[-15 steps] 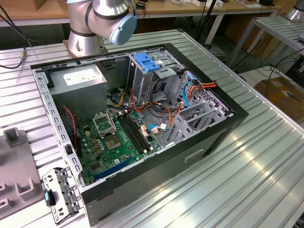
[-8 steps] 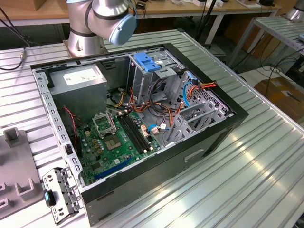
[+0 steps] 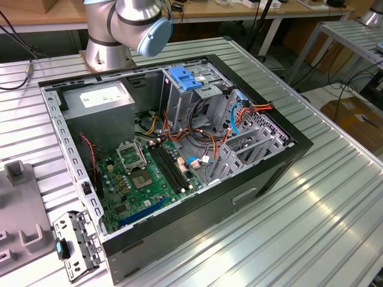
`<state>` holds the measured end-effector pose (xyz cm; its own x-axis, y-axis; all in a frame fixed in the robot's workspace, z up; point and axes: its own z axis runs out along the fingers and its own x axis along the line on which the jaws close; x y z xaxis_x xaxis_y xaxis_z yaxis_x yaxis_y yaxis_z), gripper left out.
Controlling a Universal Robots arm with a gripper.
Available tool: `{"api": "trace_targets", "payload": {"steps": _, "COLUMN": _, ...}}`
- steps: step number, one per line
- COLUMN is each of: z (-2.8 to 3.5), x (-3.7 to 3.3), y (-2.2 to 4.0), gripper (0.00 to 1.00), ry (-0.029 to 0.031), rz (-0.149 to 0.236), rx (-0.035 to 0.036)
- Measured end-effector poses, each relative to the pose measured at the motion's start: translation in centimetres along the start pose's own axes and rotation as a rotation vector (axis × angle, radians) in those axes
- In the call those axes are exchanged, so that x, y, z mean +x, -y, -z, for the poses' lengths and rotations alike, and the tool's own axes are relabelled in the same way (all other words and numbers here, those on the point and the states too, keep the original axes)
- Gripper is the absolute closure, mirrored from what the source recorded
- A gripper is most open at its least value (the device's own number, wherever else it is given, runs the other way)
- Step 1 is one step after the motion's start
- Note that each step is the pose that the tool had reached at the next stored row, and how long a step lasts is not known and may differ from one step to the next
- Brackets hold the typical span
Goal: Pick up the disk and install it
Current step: 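Pick up the disk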
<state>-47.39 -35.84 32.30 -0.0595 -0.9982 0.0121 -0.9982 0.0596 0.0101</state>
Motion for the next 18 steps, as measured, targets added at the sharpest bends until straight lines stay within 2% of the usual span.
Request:
{"api": "trace_targets", "payload": {"steps": 6, "z": -0.75, "x": 0.32, "y": -0.06, "gripper": 0.49, "ry": 0.0006, "rz": 0.001, "rx": 0.0078}}
{"api": "trace_targets", "payload": {"steps": 13, "z": -1.89, "x": 0.3, "y": -0.04, "gripper": 0.49, "ry": 0.0005, "rz": 0.001, "rx": 0.0081}}
{"api": "trace_targets", "payload": {"steps": 18, "z": -2.2, "x": 0.04, "y": -0.04, "gripper": 0.49, "ry": 0.0005, "rz": 0.001, "rx": 0.007}}
